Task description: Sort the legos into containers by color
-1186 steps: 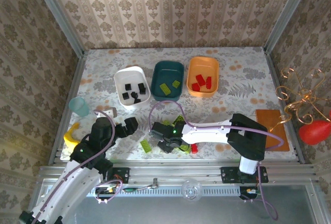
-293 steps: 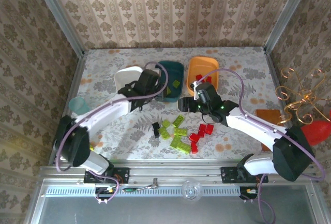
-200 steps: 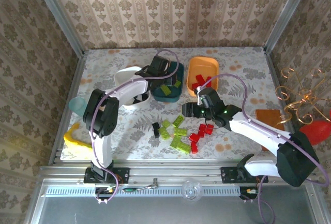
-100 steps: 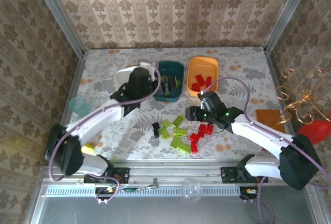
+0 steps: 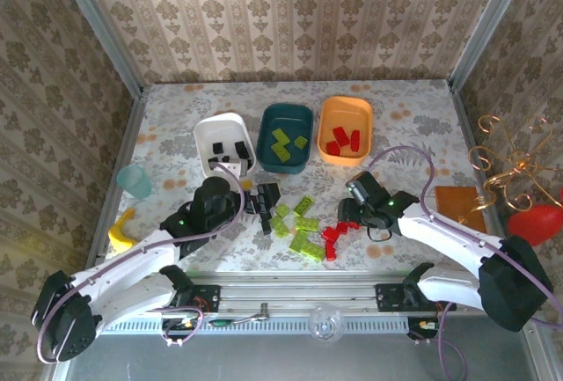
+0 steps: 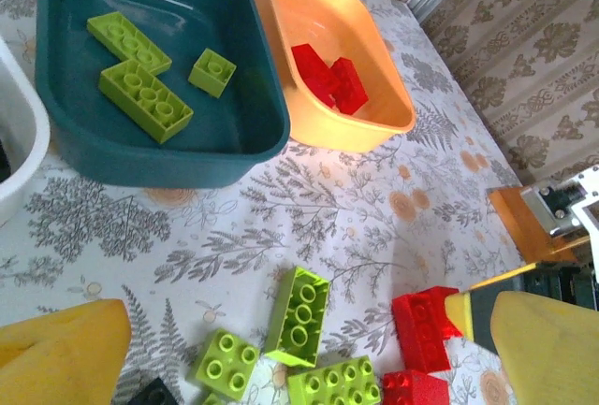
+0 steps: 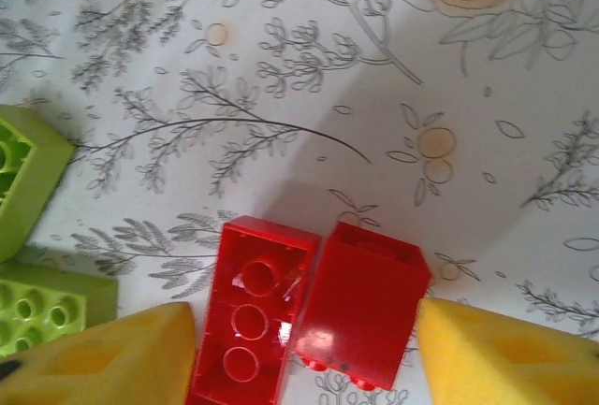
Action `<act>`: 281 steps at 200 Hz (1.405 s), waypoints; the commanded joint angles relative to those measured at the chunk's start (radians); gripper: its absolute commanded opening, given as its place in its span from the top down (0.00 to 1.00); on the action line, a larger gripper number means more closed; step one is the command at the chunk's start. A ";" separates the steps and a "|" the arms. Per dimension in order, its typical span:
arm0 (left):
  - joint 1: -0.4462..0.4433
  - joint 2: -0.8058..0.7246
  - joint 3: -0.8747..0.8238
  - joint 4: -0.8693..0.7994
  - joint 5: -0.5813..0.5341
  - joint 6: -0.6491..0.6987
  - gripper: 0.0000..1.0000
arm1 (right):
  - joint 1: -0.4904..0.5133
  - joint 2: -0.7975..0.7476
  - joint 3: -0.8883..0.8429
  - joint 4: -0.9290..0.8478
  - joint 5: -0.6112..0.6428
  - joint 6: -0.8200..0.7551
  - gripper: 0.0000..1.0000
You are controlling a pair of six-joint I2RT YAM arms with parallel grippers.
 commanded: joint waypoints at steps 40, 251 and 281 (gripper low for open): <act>-0.004 -0.041 -0.043 0.001 -0.035 -0.034 0.00 | -0.055 0.056 0.000 -0.002 -0.002 0.019 0.45; 0.004 -0.084 -0.094 -0.029 -0.016 -0.051 0.00 | -0.154 0.159 0.336 0.107 0.013 -0.153 0.77; 0.001 -0.115 -0.090 -0.092 -0.046 -0.057 0.02 | -0.202 0.414 0.547 0.135 0.051 -0.184 0.78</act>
